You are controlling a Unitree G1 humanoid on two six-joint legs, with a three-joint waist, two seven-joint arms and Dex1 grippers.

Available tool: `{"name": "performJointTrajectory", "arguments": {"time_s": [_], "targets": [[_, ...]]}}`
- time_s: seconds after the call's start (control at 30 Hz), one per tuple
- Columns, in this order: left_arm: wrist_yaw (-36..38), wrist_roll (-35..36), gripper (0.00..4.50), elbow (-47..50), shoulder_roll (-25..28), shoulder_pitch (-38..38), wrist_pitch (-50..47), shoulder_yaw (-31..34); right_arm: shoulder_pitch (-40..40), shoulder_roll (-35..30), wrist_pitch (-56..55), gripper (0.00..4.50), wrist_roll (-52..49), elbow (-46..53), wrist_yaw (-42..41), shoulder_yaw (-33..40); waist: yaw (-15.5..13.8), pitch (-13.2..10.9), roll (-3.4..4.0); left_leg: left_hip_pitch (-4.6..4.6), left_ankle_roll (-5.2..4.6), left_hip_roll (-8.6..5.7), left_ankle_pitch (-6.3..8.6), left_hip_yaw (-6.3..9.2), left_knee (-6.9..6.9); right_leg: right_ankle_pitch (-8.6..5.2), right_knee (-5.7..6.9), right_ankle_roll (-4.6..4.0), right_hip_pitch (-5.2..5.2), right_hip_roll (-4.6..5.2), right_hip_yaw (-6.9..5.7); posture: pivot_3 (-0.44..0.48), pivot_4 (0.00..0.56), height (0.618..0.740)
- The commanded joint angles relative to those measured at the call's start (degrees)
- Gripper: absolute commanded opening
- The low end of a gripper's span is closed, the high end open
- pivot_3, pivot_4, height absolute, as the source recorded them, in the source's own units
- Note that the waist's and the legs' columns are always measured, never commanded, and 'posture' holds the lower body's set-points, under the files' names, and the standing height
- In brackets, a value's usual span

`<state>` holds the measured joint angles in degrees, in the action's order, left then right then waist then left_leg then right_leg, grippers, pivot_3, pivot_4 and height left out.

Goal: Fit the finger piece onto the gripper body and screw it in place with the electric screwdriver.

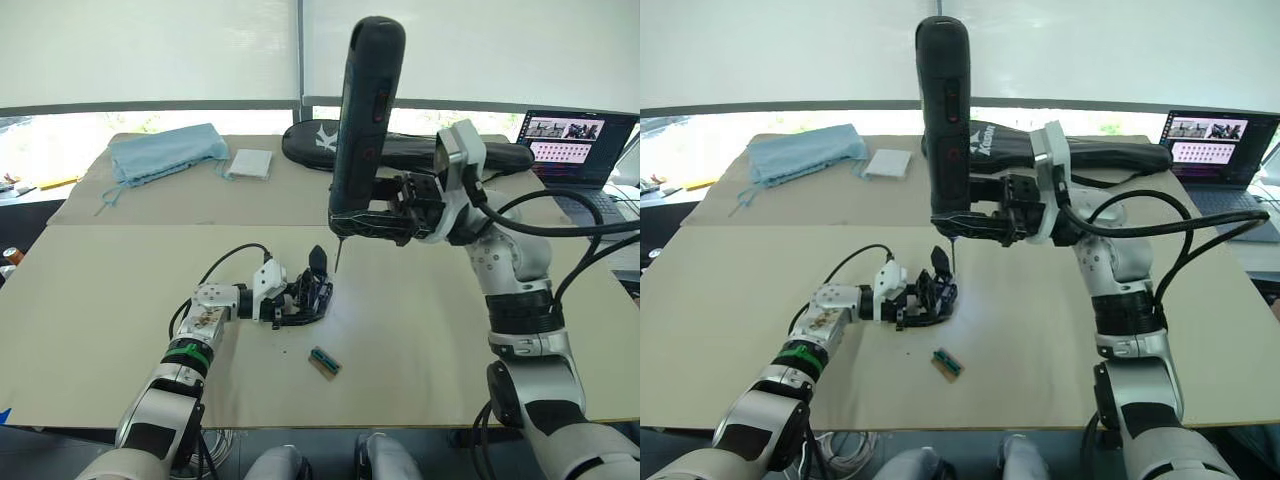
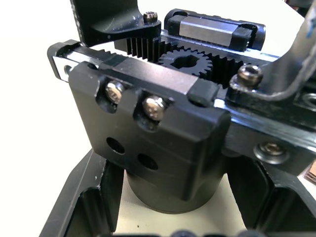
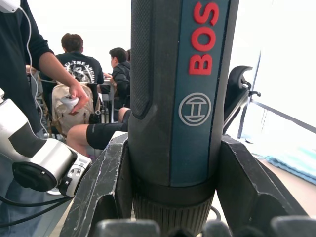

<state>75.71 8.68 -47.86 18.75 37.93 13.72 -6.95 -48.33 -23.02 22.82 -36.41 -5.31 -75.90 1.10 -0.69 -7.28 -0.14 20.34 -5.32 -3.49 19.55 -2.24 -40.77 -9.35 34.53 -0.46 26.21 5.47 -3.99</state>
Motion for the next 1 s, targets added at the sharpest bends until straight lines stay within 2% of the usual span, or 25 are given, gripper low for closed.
{"name": "performJointTrajectory", "arguments": {"time_s": [0.03, 0.1, 0.17, 0.2, 0.23, 0.27, 0.47, 0.67, 0.83, 1.0], "targets": [[-2.39, -2.02, 2.45, -2.50, 0.65, -1.56, -3.28, -0.54, -0.02, -0.75, 0.46, 1.94, -2.89, 4.20, 1.14, 2.53, -0.01, 0.00, 0.00, 0.00, 0.00, 0.00, 0.00, 0.00, 0.00, 0.00, 0.00, 0.00, 0.00, 0.00, 0.00, 0.000, 0.150, 0.740], [-1.58, -1.56, 2.45, -1.91, 0.66, -1.80, -4.77, -0.53, 1.13, -1.43, 1.09, 1.94, -3.47, 5.54, 1.82, 2.98, -0.08, 0.00, -0.01, 0.00, -0.01, 0.00, 0.01, 0.00, 0.00, 0.00, -0.02, 0.00, -0.01, 0.00, 0.00, 0.000, 0.150, 0.740], [-2.51, -2.05, 3.51, -1.45, 0.83, -2.01, -4.23, -0.61, 2.00, -2.18, 1.67, 1.94, -3.99, 6.60, 2.44, 3.46, -0.01, -0.01, 0.00, 0.02, -0.02, 0.00, 0.01, 0.00, 0.00, 0.00, -0.06, 0.00, -0.01, 0.00, -0.01, 0.000, 0.150, 0.740], [-2.89, -2.24, 3.81, -1.25, 0.87, -2.08, -4.04, -0.65, 2.19, -2.38, 1.80, 1.94, -4.14, 6.85, 2.61, 3.54, -0.02, -0.01, 0.00, 0.05, -0.02, 0.00, 0.01, 0.00, 0.00, 0.01, -0.08, 0.01, 0.00, 0.00, 0.00, 0.000, 0.150, 0.740], [-3.17, -2.12, 4.32, -1.03, 0.83, -2.18, -4.22, -0.53, 2.38, -2.64, 1.97, 1.94, -4.33, 7.16, 2.79, 3.70, -0.02, -0.01, 0.00, 0.05, 0.00, 0.00, 0.00, 0.00, 0.00, 0.01, -0.10, 0.02, 0.00, 0.00, 0.00, 0.000, 0.150, 0.740], [-3.60, -1.99, 4.45, -0.80, 0.79, -2.29, -4.29, -0.36, 2.55, -2.94, 2.12, 1.94, -4.56, 7.44, 3.05, 3.87, -0.02, -0.01, 0.00, 0.06, 0.00, 0.00, 0.00, 0.00, 0.01, 0.01, -0.12, 0.02, 0.01, 0.00, 0.00, 0.000, 0.150, 0.740], [-2.70, 0.63, 4.45, 3.37, 3.00, -5.11, -4.17, 1.99, 4.28, -5.55, 4.48, 1.94, -6.82, 10.92, 4.72, 5.48, 0.23, -0.06, 0.08, 0.09, 0.06, 0.05, -0.03, -0.01, 0.11, 0.01, -0.21, 0.01, 0.05, -0.03, -0.02, 0.000, 0.150, 0.740], [2.42, 6.24, 4.45, 14.13, 13.01, -13.87, -6.99, 6.97, 10.30, -13.11, 7.73, 1.94, -10.14, 16.21, 6.26, 11.06, 1.58, -0.09, 0.07, 0.08, 0.24, 0.10, -0.13, -0.02, 0.67, 0.01, -0.51, -0.01, 0.16, -0.11, -0.02, 0.000, 0.150, 0.740], [7.32, 13.04, 4.45, 21.51, 20.99, -22.84, -5.53, 14.26, 20.57, -19.86, 5.99, 1.94, -9.64, 19.37, 6.31, 18.83, 1.29, -0.47, 0.40, 0.05, 0.35, 0.10, -0.19, -0.03, 0.93, -0.04, -0.58, -0.08, 0.26, -0.17, -0.09, 0.000, 0.150, 0.740], [10.78, 16.75, 4.45, 27.11, 25.52, -30.49, -4.13, 18.96, 35.19, -21.77, 1.98, 1.94, -8.17, 23.64, 4.54, 26.35, -0.04, -1.30, 0.44, 0.12, 0.55, 0.09, -0.03, -0.02, 0.92, -0.02, -0.88, -0.01, 0.14, -0.16, -0.12, 0.000, 0.150, 0.740]]}}
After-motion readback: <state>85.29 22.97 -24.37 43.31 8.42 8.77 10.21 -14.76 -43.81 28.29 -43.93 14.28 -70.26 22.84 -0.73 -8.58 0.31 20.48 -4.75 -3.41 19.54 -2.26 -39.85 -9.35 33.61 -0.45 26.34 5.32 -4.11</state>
